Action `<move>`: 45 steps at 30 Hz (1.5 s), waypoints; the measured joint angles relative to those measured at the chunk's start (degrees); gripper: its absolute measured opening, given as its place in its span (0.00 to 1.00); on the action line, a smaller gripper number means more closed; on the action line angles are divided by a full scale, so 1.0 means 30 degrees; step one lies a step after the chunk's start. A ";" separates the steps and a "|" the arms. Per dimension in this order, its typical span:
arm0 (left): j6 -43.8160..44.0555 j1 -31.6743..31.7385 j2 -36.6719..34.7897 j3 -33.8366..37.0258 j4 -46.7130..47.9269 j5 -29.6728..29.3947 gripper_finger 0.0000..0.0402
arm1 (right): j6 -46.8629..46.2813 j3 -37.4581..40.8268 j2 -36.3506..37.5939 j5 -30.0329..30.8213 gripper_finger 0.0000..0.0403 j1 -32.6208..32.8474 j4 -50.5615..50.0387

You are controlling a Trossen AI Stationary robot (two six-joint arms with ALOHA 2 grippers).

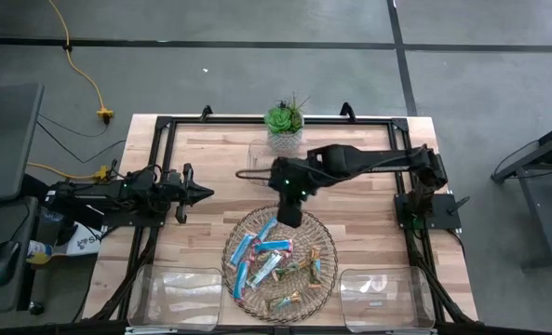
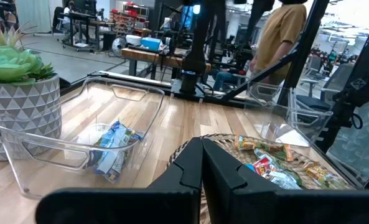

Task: Pick and place Granola Bars by type
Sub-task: Put the yellow granola bar into the bottom right transparent bin

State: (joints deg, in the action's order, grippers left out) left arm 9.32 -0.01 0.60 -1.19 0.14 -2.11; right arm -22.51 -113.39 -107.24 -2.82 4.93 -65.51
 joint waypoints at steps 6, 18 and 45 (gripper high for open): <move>-0.0002 -0.0007 0.0000 -0.0007 0.0000 0.0000 0.00 | -0.5268 -0.1198 0.0000 0.0342 0.30 0.2001 -0.3118; -0.0007 -0.0007 0.0007 -0.0007 0.0000 0.0000 0.00 | -1.6684 0.1499 0.0000 0.3113 0.30 0.6540 -0.3672; -0.0004 -0.0001 0.0004 -0.0003 0.0000 0.0000 0.00 | -1.9411 1.0901 -0.0015 0.1957 0.30 0.7116 0.5301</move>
State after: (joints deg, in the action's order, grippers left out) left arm 9.31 -0.01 0.61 -1.20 0.14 -2.11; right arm -80.74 -80.68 -107.28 3.05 26.28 -49.60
